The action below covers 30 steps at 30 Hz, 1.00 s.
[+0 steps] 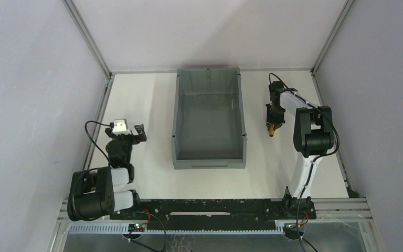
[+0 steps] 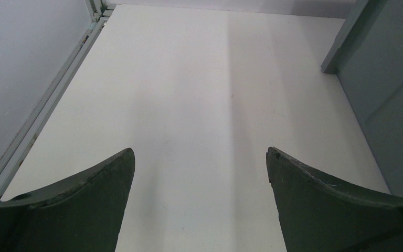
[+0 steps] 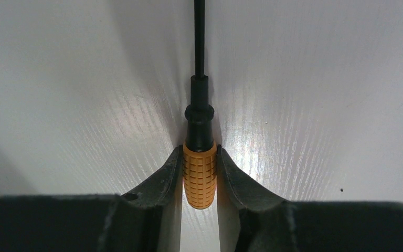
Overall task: Put the screwdriver in the bin
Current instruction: Pick up the screwdriver from the center of the board.
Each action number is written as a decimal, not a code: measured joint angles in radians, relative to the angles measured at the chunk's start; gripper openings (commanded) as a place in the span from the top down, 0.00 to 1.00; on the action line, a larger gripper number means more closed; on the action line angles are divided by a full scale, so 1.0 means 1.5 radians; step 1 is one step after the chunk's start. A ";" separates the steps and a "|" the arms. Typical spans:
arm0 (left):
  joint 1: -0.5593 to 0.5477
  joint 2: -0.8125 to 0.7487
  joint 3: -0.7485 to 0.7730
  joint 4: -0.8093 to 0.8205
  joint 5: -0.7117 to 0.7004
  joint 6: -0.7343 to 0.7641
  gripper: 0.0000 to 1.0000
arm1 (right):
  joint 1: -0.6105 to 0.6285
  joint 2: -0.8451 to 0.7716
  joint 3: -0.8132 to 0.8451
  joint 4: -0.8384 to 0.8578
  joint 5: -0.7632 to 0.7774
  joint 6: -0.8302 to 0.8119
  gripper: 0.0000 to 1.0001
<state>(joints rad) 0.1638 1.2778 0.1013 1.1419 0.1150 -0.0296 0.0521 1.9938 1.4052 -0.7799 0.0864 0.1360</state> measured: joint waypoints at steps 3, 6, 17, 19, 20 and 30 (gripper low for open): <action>0.000 0.000 0.000 0.000 0.000 0.000 0.00 | -0.001 0.000 0.000 0.000 -0.005 0.000 0.82; 0.000 0.000 0.000 0.000 0.000 0.000 0.00 | -0.006 -0.002 -0.001 0.000 -0.019 0.000 0.82; 0.000 0.000 0.000 0.000 0.000 0.000 0.00 | -0.058 -0.048 -0.016 0.002 -0.207 0.004 0.83; 0.000 0.000 0.000 0.000 0.000 0.000 0.00 | -0.070 -0.060 -0.017 0.005 -0.241 0.006 0.83; 0.000 0.000 0.000 0.000 0.000 0.000 0.00 | -0.077 -0.066 -0.018 0.008 -0.260 0.008 0.82; 0.000 0.000 0.000 0.000 0.000 0.000 0.00 | -0.111 -0.099 -0.030 0.032 -0.446 0.058 0.83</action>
<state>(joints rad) 0.1638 1.2781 0.1013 1.1419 0.1150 -0.0296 -0.1143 1.8454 1.3602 -0.7326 -0.5819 0.2234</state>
